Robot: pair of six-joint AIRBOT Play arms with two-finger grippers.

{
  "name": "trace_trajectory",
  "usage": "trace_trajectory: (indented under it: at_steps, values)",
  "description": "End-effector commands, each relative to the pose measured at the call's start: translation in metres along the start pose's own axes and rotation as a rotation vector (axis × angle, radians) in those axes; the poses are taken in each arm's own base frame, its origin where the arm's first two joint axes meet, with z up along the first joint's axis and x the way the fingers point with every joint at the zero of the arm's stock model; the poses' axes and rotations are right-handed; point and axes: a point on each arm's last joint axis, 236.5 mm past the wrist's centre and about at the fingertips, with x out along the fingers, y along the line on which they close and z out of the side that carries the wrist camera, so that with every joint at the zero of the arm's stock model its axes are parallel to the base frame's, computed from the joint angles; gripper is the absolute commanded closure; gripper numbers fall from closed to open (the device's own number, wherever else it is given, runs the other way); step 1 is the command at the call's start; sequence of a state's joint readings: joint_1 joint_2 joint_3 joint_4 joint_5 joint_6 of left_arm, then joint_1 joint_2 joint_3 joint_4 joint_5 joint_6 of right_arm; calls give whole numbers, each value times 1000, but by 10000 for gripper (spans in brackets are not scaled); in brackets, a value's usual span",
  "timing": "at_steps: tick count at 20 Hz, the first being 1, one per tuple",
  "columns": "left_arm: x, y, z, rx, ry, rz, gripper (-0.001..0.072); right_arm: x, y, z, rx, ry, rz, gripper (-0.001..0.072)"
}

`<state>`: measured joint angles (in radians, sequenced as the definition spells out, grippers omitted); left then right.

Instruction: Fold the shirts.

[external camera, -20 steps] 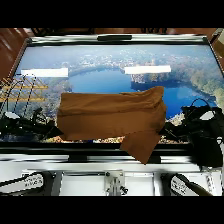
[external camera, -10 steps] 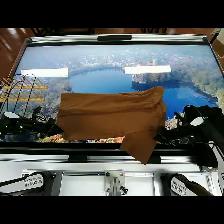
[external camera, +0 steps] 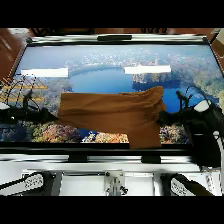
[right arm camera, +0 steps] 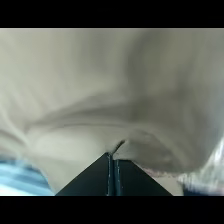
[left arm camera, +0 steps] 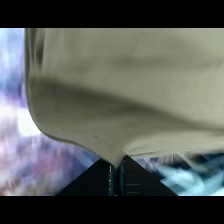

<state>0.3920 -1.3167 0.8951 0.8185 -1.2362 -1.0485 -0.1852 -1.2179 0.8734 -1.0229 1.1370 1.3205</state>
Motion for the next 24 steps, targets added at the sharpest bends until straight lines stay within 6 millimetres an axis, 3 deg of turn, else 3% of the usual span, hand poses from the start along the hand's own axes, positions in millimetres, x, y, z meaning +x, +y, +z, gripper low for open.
trace_trajectory:
  at_steps: [1, 4, 6, 9, 12, 13, 14, 15, 16, 17, 18, 19, 21, 24]
  values:
    - [-27, -4, 66, 18, -194, 60, 673, -21, 14, 76, 1, -156, 13, 647]
    - [-20, -11, 100, -13, -230, 30, 672, -18, 20, 139, 53, -243, 62, 647]
    - [-5, -14, 119, -45, -218, 9, 672, -8, 21, 169, 85, -273, 72, 647]
    - [25, -13, 139, -51, -178, -2, 671, 27, 23, 190, 83, -251, 69, 647]
    - [49, 1, 146, -119, -142, -6, 671, 57, 14, 201, 98, -264, 50, 646]
    - [55, 8, 145, -150, -129, -7, 670, 63, 12, 202, 105, -261, 50, 640]
    - [61, 11, 142, -158, -116, -7, 632, 67, 12, 200, 101, -250, 48, 560]
    - [65, 12, 139, -161, -100, -11, 392, 67, 13, 198, 62, -243, 45, 338]
    - [65, 10, 135, -158, -83, -17, 121, 63, 16, 196, 6, -242, 43, 217]
    - [61, 5, 132, -115, -61, -28, 68, 53, 15, 196, -35, -245, 32, 215]
    - [53, -1, 130, -54, -39, -44, 68, 39, 10, 194, -70, -245, 5, 213]
    - [44, -5, 130, -43, -23, -57, 69, 24, -2, 189, -90, -233, -36, 34]
    - [25, -15, 131, -16, 2, -81, 69, 8, -29, 166, -62, -137, -72, 34]
    - [5, -27, 134, 7, -21, -84, 70, 16, -49, 124, 4, 48, -42, 34]
